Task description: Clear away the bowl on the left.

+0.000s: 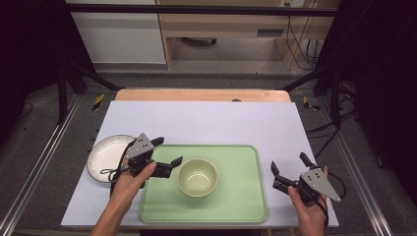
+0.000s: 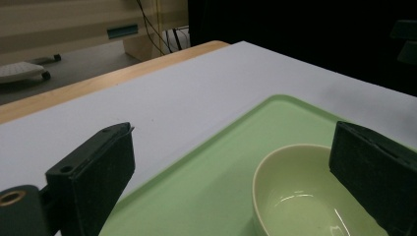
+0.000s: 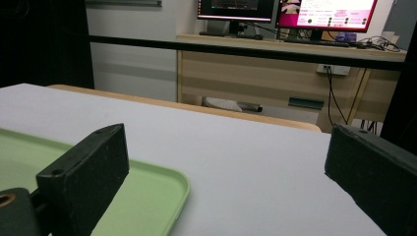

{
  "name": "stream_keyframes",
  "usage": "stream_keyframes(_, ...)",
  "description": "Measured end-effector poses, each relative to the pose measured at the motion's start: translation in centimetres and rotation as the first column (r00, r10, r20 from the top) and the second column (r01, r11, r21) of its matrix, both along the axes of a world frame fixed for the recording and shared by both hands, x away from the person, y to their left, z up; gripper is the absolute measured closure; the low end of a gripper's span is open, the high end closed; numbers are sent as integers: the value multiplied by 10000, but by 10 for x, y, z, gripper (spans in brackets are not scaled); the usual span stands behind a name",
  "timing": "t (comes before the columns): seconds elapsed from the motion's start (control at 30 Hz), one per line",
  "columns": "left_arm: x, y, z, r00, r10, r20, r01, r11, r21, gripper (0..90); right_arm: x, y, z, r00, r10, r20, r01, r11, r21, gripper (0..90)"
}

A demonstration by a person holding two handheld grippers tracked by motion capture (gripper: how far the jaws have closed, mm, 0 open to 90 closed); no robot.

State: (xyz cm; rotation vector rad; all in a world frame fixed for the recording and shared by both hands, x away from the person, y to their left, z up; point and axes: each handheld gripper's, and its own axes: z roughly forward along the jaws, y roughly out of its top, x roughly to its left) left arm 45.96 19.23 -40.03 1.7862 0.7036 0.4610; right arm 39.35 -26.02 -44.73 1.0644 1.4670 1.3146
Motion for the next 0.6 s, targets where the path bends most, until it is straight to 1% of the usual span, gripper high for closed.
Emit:
stream_keyframes(0.03,0,1,0,10000,-21,26,21,10000,15,34,0,0,0,10000,2,13,-2,10000,-4,31)
stream_keyframes(0.1,-2,6,2,9998,-37,191,41,9997,-220,34,0,1,0,10000,8,23,-8,10000,-21,32)
stream_keyframes(0.13,-3,8,3,9997,-67,256,73,9996,-267,32,-1,1,0,10000,9,44,-9,10000,-27,32)
stream_keyframes(0.2,-5,13,4,9993,29,384,-16,9995,-327,29,-1,1,0,10000,9,38,-9,10000,-15,31)
stream_keyframes(0.3,-7,19,4,9994,132,325,-118,9990,-420,29,0,1,0,10000,-2,45,3,10000,-15,31)
stream_keyframes(0.43,-10,30,-2,9995,203,244,-191,9986,-492,29,0,1,0,10000,61,28,-60,10000,-28,31)
stream_keyframes(0.47,-11,33,-3,9993,248,270,-234,9984,-512,29,0,1,0,10000,69,35,-68,10000,-31,31)
stream_keyframes(0.5,-11,36,-4,9991,96,410,-72,9983,-581,29,0,2,0,10000,79,34,-79,10000,-27,31)
stream_keyframes(0.53,-13,39,-4,9992,191,349,-171,9982,-577,29,0,2,0,10000,86,39,-86,10000,-35,31)
stream_keyframes(0.6,-14,45,-4,9991,253,353,-230,9976,-659,29,1,2,0,10000,83,-8,-83,10000,-37,31)
